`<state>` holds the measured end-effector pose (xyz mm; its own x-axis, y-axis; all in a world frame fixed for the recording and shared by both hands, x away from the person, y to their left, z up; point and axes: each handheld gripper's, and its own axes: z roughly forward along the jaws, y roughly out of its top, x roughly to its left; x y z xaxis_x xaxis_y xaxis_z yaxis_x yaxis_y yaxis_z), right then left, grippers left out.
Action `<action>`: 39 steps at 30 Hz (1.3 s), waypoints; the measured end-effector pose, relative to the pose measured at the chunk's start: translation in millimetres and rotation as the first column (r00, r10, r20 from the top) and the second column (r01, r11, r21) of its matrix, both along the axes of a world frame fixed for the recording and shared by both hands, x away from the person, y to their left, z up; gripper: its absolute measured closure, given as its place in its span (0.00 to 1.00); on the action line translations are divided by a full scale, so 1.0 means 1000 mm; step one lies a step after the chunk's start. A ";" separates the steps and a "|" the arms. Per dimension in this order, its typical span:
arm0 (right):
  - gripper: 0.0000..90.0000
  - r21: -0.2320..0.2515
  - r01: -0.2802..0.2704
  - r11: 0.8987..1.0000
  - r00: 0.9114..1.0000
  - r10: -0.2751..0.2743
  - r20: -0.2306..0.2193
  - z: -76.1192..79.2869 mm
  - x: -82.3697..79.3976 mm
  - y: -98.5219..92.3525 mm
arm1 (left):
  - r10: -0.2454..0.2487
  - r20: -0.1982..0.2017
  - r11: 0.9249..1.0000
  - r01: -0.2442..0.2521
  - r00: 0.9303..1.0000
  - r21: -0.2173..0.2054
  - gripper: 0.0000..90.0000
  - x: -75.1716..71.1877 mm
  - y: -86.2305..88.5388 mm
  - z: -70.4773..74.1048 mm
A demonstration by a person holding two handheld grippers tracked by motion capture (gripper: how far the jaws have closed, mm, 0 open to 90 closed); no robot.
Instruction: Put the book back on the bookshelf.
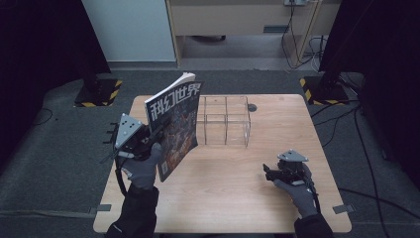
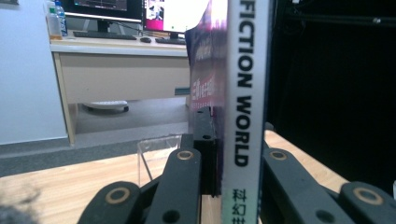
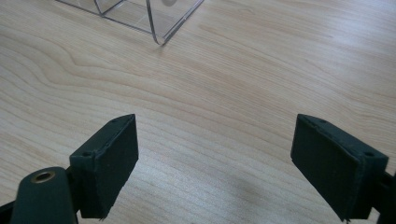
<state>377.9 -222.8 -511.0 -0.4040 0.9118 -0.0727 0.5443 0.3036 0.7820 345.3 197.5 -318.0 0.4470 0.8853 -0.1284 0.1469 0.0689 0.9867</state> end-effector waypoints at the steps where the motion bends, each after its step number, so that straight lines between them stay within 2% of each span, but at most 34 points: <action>1: 0.16 -0.001 -0.002 1.000 1.000 0.002 0.001 0.000 0.000 0.000 | -0.001 -0.003 1.000 0.001 1.000 -0.004 0.91 0.004 0.000 0.000; 3: 0.16 -0.001 -0.002 1.000 1.000 0.002 0.001 -0.001 0.000 0.000 | 0.005 -0.010 1.000 -0.006 1.000 -0.016 0.91 0.012 0.000 -0.001; 5: 0.16 0.023 -0.013 1.000 1.000 0.014 -0.008 -0.001 0.001 -0.001 | 0.022 -0.010 1.000 -0.022 1.000 -0.022 0.91 0.022 -0.001 -0.001; 14: 0.16 0.028 -0.023 0.999 1.000 0.023 -0.018 -0.002 0.002 -0.001 | 0.070 0.012 0.997 -0.070 0.997 -0.043 0.91 0.040 -0.001 0.004; 19: 0.16 0.021 -0.028 0.999 0.999 0.029 -0.017 -0.003 0.003 0.000 | 0.085 0.009 0.994 -0.084 0.996 -0.064 0.91 0.051 0.002 0.005; 22: 0.16 0.025 -0.023 0.999 1.000 0.024 -0.020 -0.003 0.003 0.000 | 0.094 0.006 0.994 -0.094 0.996 -0.059 0.91 0.056 0.002 0.005; 28: 0.16 0.021 -0.026 0.999 0.999 0.027 -0.019 -0.004 0.004 0.000 | 0.100 -0.003 0.993 -0.100 0.995 -0.058 0.91 0.067 0.000 0.000; 39: 0.16 0.019 -0.035 0.999 0.999 0.035 -0.010 -0.004 0.005 0.000 | 0.123 -0.012 0.989 -0.123 0.992 -0.081 0.91 0.087 -0.001 -0.012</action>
